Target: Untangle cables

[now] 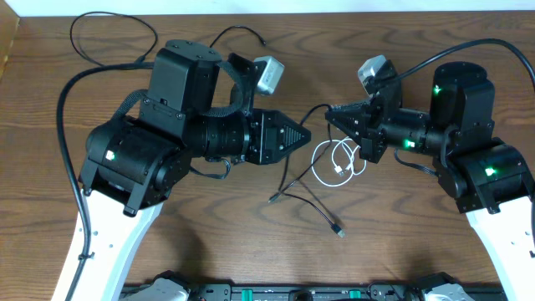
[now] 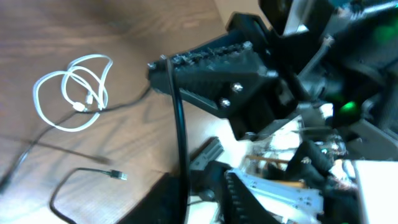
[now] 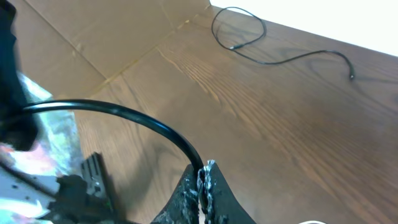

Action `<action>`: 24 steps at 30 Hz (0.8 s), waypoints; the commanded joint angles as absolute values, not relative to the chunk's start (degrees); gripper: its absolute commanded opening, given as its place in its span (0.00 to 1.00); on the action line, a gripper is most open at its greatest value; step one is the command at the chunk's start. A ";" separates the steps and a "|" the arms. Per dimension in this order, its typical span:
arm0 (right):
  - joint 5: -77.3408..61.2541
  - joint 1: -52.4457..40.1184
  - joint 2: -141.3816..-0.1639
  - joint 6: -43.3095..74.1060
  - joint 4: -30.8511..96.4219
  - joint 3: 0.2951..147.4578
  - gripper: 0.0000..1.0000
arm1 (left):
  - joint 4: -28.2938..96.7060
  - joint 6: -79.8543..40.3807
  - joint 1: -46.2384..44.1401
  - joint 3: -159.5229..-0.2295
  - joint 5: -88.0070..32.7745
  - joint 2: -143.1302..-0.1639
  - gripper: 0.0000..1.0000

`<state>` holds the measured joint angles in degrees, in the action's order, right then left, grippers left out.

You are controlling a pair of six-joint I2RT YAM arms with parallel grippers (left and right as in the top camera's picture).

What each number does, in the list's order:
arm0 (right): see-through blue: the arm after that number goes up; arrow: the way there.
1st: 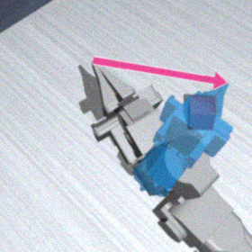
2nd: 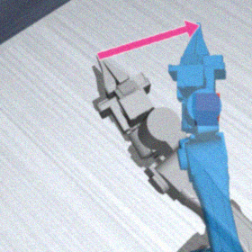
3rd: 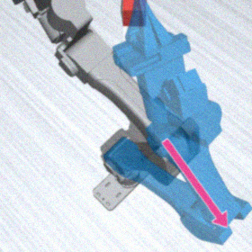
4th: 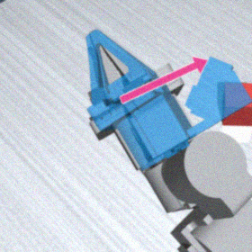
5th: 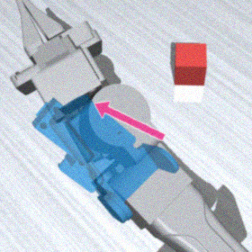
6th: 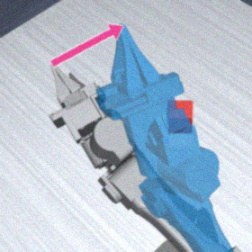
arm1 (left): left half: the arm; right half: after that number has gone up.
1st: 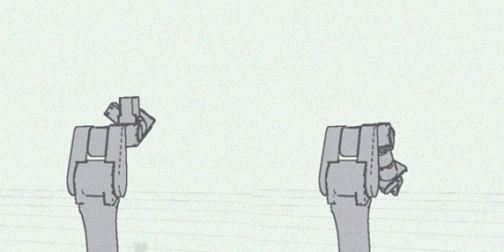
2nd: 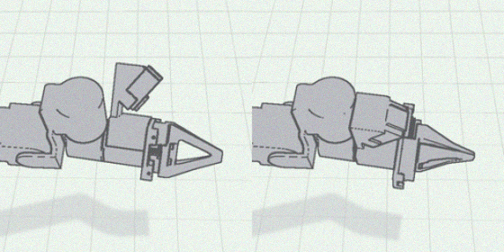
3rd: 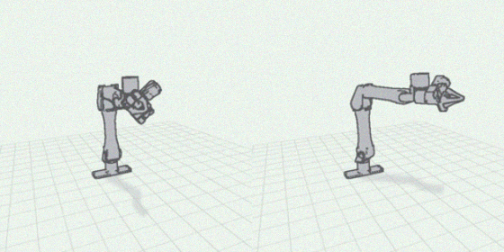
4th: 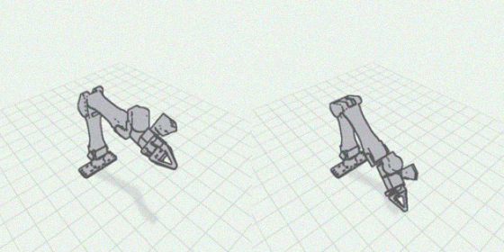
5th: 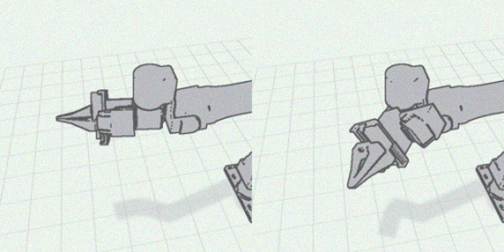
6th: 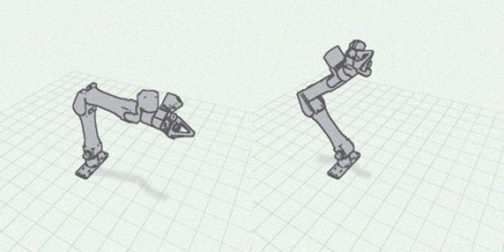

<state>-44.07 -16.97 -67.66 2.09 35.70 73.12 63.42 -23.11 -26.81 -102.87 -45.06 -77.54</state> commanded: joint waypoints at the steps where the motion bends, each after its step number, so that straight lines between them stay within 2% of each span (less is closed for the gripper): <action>1: -45.65 -17.34 -67.77 5.76 35.55 73.80 0.01 | 63.37 -23.03 -26.94 -103.35 -40.86 -77.47 0.33; 4: -45.67 -17.34 -67.77 5.74 35.55 73.80 0.01 | 63.40 -23.03 -26.92 -103.35 -37.95 -77.47 0.43; 15: -48.23 -17.34 -67.77 5.72 35.35 73.80 0.01 | 63.11 -16.93 -26.94 -103.35 -31.09 -77.47 0.63; 24: -51.20 -17.34 -67.77 5.06 35.33 73.80 0.01 | 60.51 -14.59 -26.92 -103.35 -21.78 -77.49 0.71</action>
<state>-48.53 -16.97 -67.66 5.04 35.55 73.12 61.45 -16.58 -26.81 -102.89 -26.04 -77.54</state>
